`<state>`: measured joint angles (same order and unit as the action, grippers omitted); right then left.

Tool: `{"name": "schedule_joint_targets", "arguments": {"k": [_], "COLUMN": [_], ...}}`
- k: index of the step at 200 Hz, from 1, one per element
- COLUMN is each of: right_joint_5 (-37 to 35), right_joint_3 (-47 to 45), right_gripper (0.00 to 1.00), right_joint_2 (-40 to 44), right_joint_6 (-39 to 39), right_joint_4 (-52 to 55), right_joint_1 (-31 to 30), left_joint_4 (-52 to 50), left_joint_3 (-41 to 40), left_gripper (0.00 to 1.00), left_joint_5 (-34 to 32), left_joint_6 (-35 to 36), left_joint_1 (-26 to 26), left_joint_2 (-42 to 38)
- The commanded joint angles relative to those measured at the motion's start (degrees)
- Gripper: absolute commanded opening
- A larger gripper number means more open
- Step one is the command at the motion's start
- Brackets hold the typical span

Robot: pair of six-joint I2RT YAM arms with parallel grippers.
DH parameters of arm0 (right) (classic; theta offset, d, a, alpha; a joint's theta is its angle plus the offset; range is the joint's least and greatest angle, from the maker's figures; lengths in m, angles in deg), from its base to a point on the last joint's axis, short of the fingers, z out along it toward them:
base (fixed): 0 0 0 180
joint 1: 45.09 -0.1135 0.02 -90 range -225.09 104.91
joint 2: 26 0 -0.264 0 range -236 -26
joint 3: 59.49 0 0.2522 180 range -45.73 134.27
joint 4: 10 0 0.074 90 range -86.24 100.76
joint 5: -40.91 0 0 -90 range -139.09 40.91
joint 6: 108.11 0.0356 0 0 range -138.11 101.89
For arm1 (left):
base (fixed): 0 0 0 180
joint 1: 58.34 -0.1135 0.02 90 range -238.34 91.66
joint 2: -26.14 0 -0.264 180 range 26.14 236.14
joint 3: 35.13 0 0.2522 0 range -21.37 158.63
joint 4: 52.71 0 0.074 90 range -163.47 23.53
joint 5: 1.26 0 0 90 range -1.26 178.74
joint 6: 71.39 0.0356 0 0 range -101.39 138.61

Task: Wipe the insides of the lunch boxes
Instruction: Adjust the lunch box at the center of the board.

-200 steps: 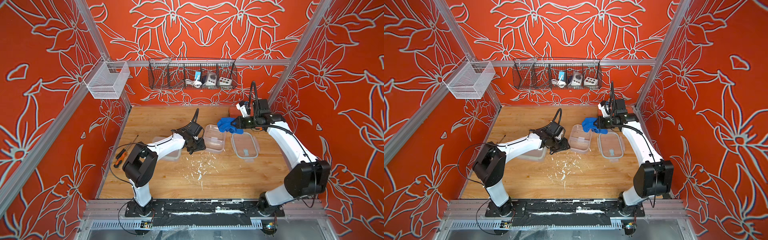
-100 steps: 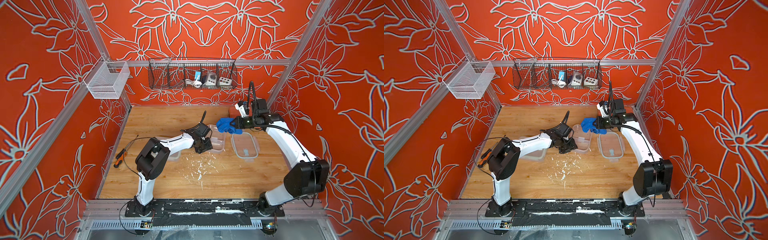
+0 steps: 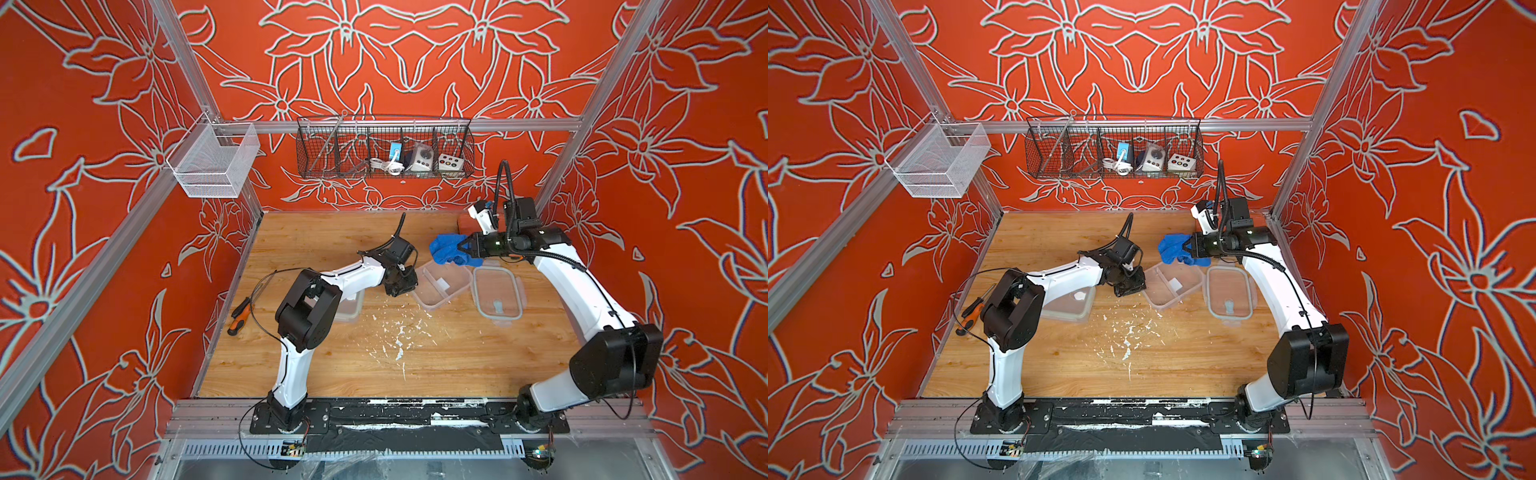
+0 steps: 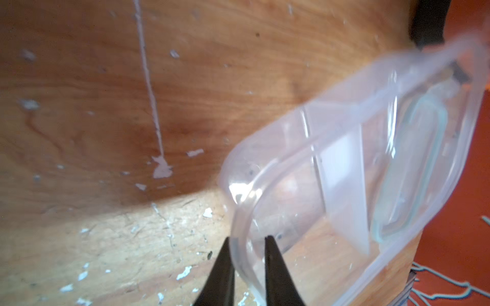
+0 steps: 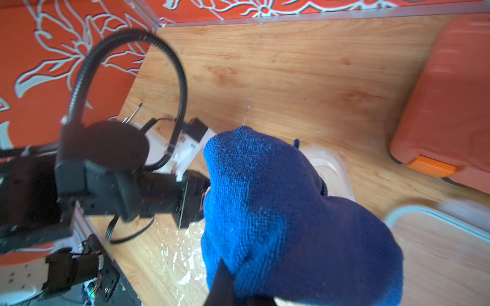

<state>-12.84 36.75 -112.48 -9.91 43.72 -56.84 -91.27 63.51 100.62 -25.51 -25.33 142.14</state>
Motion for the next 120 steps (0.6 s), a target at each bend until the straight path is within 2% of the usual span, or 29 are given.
{"name": "schedule_joint_targets", "arguments": {"k": [1,30,61,95,120], "right_joint_5": [2.02,-3.69,-1.60,-1.55,-2.24], "right_joint_3": [-1.42,-2.53,-2.27,-7.82,-7.86], "right_gripper": [0.00,0.00,0.00,0.00,0.00], "right_joint_2": [0.00,-1.87,-3.03,0.59,-3.54], "right_joint_6": [-3.30,-3.90,-3.50,-1.02,0.77], "right_joint_4": [2.00,4.02,5.76,2.42,1.94], "right_joint_1": [-1.57,-1.74,-2.19,-3.88,-5.36], "left_joint_4": [-5.26,-9.23,-9.25,-9.25,-8.77], "left_joint_3": [2.87,5.61,6.13,6.90,7.80], "left_gripper": [0.14,0.14,0.15,0.16,0.15], "left_joint_5": [-1.59,-2.15,-2.78,-3.35,-2.61], "left_joint_6": [7.50,12.29,12.82,13.21,13.35], "left_joint_1": [-2.05,-4.13,-5.06,-5.34,-5.33], "left_joint_2": [2.11,4.01,3.56,3.54,3.79]}}
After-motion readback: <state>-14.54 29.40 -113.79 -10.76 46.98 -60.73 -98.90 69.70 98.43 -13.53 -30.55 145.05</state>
